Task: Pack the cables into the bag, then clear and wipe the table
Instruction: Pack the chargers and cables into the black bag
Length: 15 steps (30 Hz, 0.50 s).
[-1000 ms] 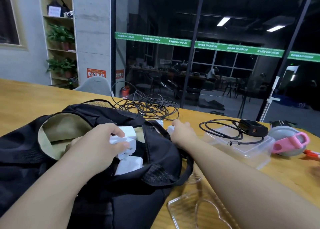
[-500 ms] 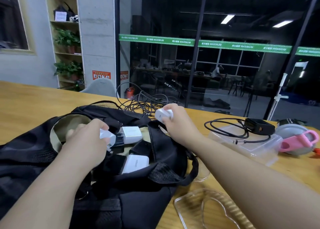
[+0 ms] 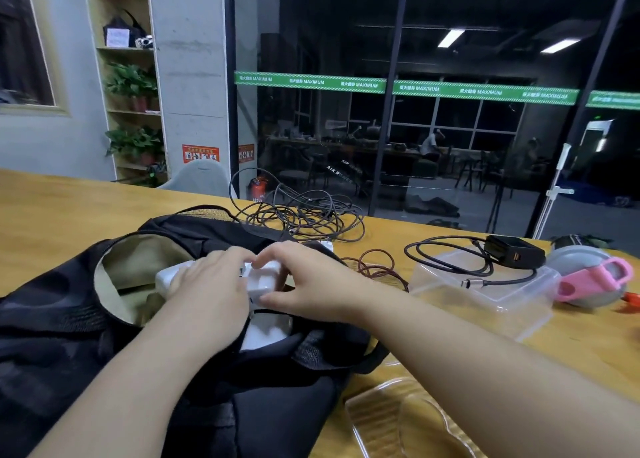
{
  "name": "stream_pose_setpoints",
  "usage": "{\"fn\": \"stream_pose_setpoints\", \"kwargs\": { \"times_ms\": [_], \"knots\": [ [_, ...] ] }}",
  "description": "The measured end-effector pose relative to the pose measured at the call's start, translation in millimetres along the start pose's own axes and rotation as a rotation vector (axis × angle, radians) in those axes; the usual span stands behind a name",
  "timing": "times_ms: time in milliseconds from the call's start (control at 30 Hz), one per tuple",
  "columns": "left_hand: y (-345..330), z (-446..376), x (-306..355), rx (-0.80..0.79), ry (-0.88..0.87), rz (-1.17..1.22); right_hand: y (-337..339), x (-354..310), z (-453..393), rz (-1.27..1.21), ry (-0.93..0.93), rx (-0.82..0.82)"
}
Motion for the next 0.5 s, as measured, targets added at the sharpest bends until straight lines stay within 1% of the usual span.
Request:
{"fn": "stream_pose_setpoints", "kwargs": {
  "times_ms": [67, 133, 200, 267, 333, 367, 433, 500],
  "knots": [
    [-8.3, 1.3, 5.8, -0.035, -0.017, 0.017, 6.1, 5.1, -1.4, -0.020, -0.026, -0.008],
    [-13.7, 2.4, 7.3, -0.062, -0.025, 0.011, 15.4, 15.0, -4.0, -0.097, -0.073, -0.005],
    [-16.0, 2.7, 8.0, -0.077, -0.034, 0.012, 27.7, 28.8, -8.4, -0.144, -0.116, 0.056],
    [-16.2, 2.5, 8.3, -0.083, -0.037, 0.015, 40.8, 49.2, -13.8, -0.145, -0.195, 0.165],
    [-17.2, 2.3, 8.2, -0.085, -0.025, 0.023, 49.3, 74.9, -21.1, -0.111, -0.301, 0.259],
    [-18.2, 2.6, 8.4, -0.083, -0.016, 0.025, 50.1, 87.8, -26.2, -0.085, -0.354, 0.281],
    [-19.7, 3.8, 10.6, -0.075, -0.007, 0.006, 46.9, 111.1, -37.0, -0.020, -0.439, 0.286],
    [-22.9, 5.1, 13.8, -0.085, -0.010, -0.033, 41.7, 127.2, -47.7, 0.092, -0.478, 0.277]
  ]
}}
Point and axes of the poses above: each hand's wrist, its own z-axis away from the middle knuckle, its own y-axis out of the back of the hand, x = y × z, the point moved 9 cm from there along -z, towards the middle knuckle, and after that the axes turned 14 degrees about -y, right-handed, at the moved point
